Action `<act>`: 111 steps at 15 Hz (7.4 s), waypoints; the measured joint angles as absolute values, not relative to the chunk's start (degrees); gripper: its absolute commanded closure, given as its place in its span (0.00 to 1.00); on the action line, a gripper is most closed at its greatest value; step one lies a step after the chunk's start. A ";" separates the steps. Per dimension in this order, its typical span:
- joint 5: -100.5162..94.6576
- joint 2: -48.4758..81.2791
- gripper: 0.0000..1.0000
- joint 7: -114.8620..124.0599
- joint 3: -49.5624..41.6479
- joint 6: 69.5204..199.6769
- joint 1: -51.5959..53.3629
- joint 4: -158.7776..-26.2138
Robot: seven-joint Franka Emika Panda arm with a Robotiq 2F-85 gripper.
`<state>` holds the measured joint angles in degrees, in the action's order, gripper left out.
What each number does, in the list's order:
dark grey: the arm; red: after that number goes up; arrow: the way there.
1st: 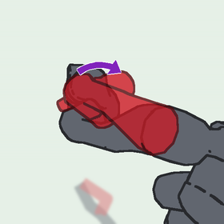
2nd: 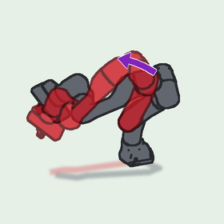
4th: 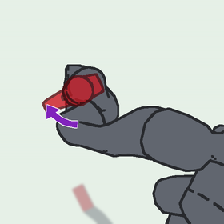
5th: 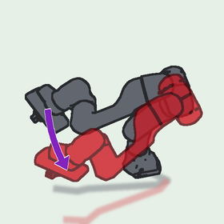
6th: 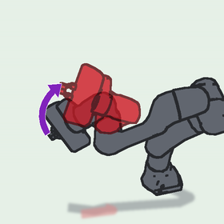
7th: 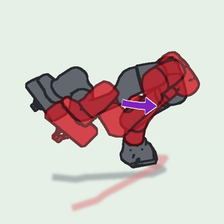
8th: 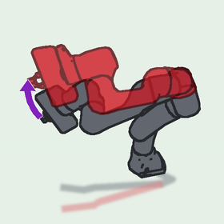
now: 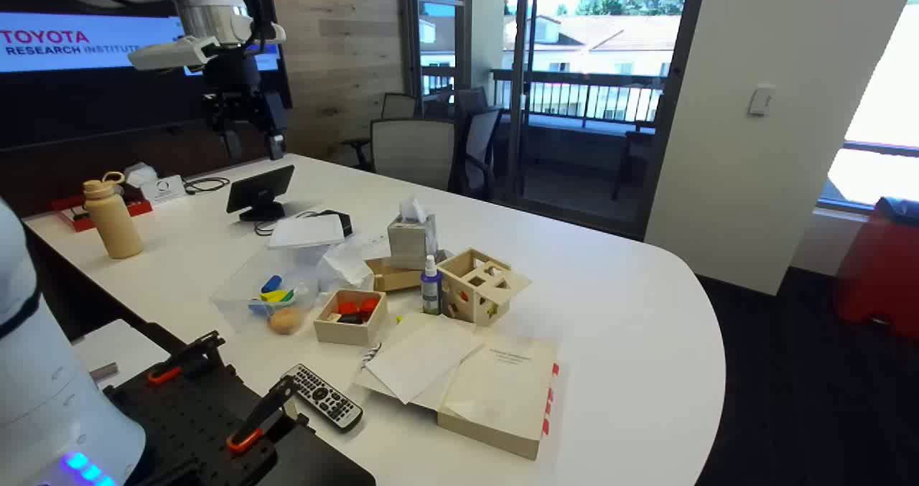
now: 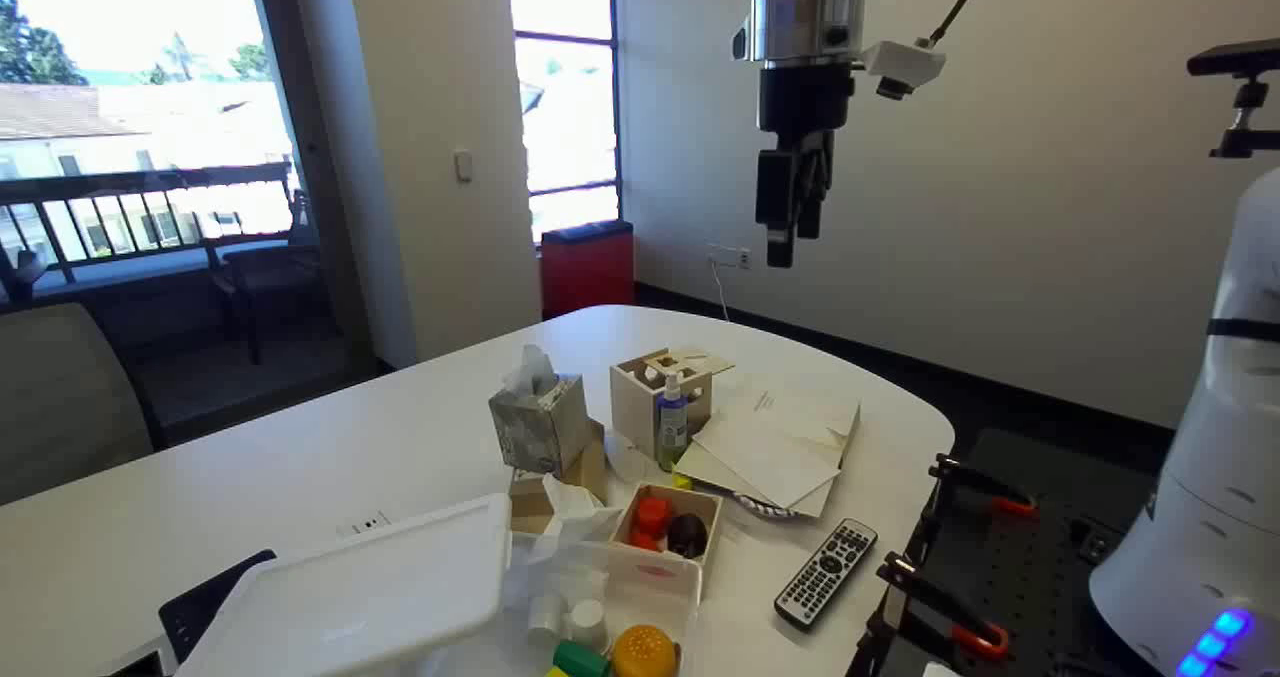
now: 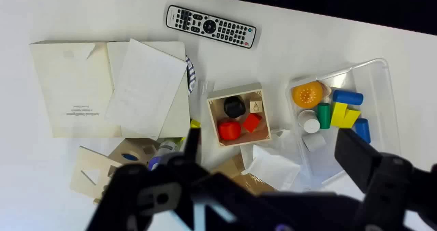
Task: Place the bottle next to the box
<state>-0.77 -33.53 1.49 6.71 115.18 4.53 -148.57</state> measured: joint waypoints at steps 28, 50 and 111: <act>-5.73 -0.93 0.00 7.91 8.04 129.01 3.96 -126.54; 2.26 28.46 0.00 10.63 -4.24 135.42 -2.53 -110.74; 1.00 28.07 0.92 23.12 -8.31 128.90 5.10 -108.35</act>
